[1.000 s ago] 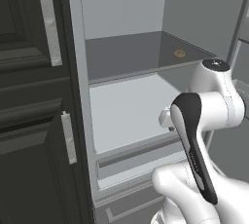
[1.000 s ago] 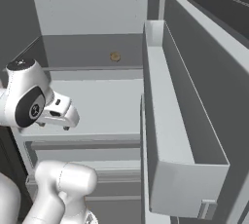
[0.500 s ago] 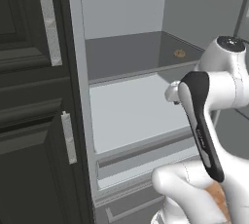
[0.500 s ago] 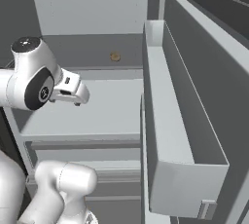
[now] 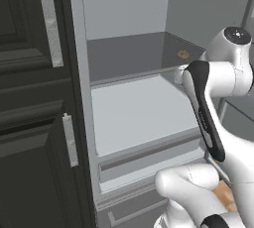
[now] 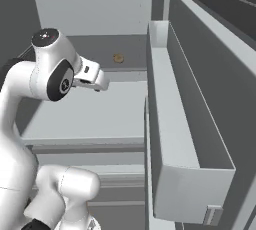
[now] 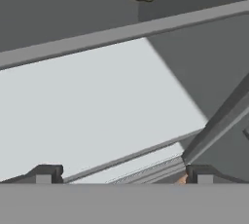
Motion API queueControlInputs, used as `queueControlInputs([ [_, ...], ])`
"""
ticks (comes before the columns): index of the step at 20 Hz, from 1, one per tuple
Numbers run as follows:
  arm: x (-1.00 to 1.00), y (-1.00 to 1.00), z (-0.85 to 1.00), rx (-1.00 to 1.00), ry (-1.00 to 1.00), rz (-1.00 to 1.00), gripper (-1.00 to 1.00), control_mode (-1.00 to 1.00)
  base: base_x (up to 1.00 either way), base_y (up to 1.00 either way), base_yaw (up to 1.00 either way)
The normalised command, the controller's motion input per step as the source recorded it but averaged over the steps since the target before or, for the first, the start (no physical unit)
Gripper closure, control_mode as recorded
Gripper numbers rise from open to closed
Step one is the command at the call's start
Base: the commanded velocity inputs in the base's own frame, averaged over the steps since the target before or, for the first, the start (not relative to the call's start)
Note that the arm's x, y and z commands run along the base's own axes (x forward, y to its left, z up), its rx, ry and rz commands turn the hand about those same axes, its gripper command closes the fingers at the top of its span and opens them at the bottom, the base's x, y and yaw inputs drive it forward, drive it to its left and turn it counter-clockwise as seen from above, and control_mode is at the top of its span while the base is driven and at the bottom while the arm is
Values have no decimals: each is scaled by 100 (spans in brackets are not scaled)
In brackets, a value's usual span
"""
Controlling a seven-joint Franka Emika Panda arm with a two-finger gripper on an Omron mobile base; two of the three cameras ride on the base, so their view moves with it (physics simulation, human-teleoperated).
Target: Grab the lime and garlic from the fridge, place them in the blender, close the lid, and turn on the blender to create a marinade.
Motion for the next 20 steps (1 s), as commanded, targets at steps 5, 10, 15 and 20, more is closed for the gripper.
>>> queueControlInputs([
  [5, 77, -12, 13, 0, -1, -13, -100, -100, 0, 0, 0],
  [10, 72, -4, 26, 0, 0, -16, -100, -100, 0, 0, 0],
  [15, 64, -6, 26, 0, 0, -10, -100, -100, 0, 0, 0],
  [20, 50, -4, 8, 0, 0, -3, -100, -100, 0, 0, 0],
])
